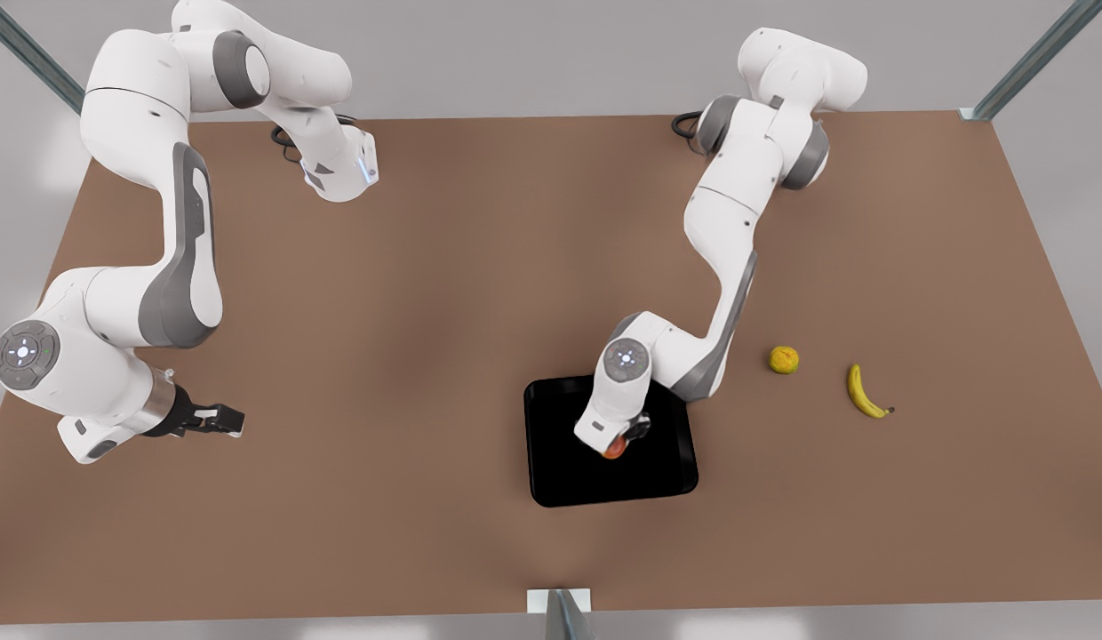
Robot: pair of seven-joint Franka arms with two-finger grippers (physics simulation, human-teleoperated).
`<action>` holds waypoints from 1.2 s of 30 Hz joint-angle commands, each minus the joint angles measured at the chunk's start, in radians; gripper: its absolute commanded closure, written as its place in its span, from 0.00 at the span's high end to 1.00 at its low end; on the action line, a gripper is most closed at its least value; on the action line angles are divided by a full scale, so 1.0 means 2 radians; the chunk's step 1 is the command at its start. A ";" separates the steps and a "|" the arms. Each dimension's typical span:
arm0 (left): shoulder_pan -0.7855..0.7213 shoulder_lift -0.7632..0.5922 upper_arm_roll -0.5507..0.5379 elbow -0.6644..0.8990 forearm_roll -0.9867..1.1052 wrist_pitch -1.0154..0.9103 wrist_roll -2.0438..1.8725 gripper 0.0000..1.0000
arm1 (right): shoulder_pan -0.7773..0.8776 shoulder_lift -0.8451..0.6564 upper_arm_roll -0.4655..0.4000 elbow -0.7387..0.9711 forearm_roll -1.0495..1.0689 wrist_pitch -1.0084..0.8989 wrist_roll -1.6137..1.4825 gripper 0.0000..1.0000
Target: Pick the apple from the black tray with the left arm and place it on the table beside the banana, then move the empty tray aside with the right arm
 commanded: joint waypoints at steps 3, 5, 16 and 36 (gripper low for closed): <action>0.055 -0.084 0.009 -0.001 0.000 -0.210 0.228 0.66 | 0.001 -0.002 0.002 0.000 0.000 -0.008 0.007 1.00; 0.107 -0.102 0.013 -0.017 0.001 -0.215 0.355 0.66 | 0.040 -0.017 0.002 0.000 0.001 -0.042 0.079 1.00; 0.236 -0.190 0.040 -0.362 0.011 0.148 0.550 0.67 | 0.210 0.006 0.048 0.014 0.004 0.016 0.359 1.00; 0.214 -0.287 -0.087 -0.119 -0.045 -0.281 0.341 1.00 | 0.246 0.215 0.067 0.087 -0.002 0.279 0.426 1.00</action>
